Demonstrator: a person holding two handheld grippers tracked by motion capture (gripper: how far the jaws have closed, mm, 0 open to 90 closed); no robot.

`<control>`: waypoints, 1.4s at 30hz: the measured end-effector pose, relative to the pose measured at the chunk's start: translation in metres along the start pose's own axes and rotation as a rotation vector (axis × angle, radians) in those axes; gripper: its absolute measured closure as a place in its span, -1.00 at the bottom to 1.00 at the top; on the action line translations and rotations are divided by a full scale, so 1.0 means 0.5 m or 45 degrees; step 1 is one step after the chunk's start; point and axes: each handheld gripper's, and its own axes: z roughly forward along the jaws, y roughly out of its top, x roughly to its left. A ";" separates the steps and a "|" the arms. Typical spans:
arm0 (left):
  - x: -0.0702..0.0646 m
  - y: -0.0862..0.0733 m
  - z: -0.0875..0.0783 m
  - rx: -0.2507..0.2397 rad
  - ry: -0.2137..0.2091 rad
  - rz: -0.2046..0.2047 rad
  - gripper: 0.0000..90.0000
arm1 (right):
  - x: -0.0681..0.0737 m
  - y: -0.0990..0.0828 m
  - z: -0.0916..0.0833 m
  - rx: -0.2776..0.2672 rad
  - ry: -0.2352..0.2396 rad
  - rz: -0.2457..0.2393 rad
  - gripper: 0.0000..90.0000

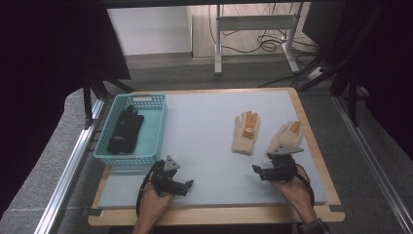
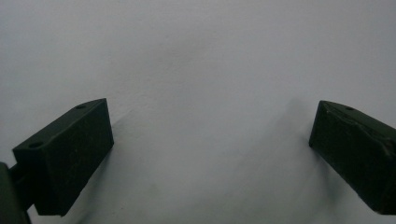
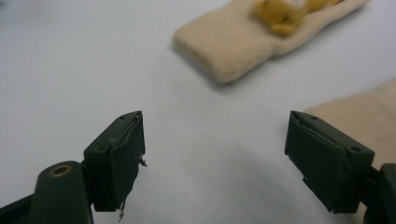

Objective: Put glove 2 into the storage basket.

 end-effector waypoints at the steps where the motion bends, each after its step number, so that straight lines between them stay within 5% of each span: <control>1: 0.000 0.000 0.000 0.000 0.000 0.000 -1.00 | 0.000 0.000 0.000 0.000 0.000 0.000 -0.57; 9: 0.000 0.000 0.000 -0.001 0.000 0.000 -1.00 | -0.071 0.035 -0.018 0.013 -0.082 0.048 -0.55; 17: 0.000 0.000 0.000 -0.002 0.000 0.000 -1.00 | -0.176 0.042 -0.025 0.005 -0.231 0.118 -0.20; 22: 0.000 0.000 0.000 -0.002 0.000 0.000 -1.00 | -0.228 0.039 -0.012 0.027 -0.285 0.143 -0.20; 28: 0.000 0.000 0.000 -0.003 0.000 0.000 -1.00 | -0.250 0.035 0.027 0.053 -0.260 0.139 -0.54; 33: 0.000 0.000 0.000 -0.003 0.000 0.000 -1.00 | -0.247 0.028 0.057 0.098 -0.264 0.116 -0.55; 42: 0.000 0.000 0.000 -0.002 0.000 0.000 -1.00 | -0.230 0.029 0.044 0.129 -0.271 0.070 0.20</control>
